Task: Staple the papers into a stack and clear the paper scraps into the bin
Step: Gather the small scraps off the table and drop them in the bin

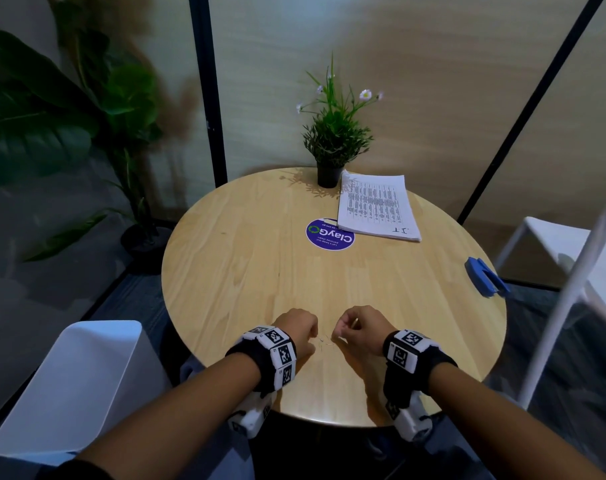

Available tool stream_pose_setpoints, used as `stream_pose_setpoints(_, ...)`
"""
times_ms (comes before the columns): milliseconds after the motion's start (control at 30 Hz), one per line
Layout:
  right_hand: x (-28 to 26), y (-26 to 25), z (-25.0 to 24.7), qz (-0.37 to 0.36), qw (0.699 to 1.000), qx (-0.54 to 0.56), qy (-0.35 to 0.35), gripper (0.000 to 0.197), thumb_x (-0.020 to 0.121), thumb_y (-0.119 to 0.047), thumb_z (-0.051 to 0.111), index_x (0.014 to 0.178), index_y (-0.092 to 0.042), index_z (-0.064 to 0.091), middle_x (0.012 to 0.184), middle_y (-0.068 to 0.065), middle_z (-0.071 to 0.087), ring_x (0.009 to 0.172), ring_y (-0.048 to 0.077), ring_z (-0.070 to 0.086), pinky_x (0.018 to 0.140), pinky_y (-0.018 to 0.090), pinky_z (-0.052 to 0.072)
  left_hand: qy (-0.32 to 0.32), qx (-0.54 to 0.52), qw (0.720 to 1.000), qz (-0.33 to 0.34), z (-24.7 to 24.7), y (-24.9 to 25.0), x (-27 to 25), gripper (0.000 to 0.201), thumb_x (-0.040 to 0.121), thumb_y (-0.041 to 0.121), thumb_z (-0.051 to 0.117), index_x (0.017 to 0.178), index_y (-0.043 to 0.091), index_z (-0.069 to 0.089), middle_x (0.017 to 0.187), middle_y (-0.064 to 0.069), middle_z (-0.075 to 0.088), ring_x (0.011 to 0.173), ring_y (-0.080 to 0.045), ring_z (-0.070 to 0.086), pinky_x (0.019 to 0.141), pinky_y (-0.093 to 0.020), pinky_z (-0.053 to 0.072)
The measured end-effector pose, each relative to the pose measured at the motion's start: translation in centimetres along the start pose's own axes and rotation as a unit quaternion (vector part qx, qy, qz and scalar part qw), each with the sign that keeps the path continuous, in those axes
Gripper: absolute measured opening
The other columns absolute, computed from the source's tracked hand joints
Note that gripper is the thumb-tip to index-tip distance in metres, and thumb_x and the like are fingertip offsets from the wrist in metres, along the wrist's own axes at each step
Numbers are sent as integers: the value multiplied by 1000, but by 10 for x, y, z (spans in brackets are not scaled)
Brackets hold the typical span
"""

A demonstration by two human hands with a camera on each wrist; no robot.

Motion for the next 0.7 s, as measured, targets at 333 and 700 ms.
stream_pose_setpoints(333, 1, 22, -6, 13, 999, 20, 24, 15, 87, -18, 62, 73, -23, 62, 71, -11, 60, 66, 3, 53, 61, 12, 42, -4, -63, 998, 3, 6, 23, 14, 18, 87, 9, 60, 104, 9, 67, 110, -10, 68, 104, -26, 63, 88, -31, 48)
stream_pose_setpoints(700, 1, 22, -7, 8, 999, 31, 21, 13, 87, -17, 62, 75, -22, 64, 73, -10, 60, 68, 3, 54, 62, 12, 42, -10, -43, 998, 40, 1, 18, 15, 39, 79, 21, 73, 117, 19, 66, 112, -4, 68, 103, -21, 62, 84, -26, 46)
Point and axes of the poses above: each hand's wrist, its own x-axis towards the middle knuckle, its own z-axis out of the palm, y = z × x, the point moved 3 cm from there along x, towards the middle knuckle
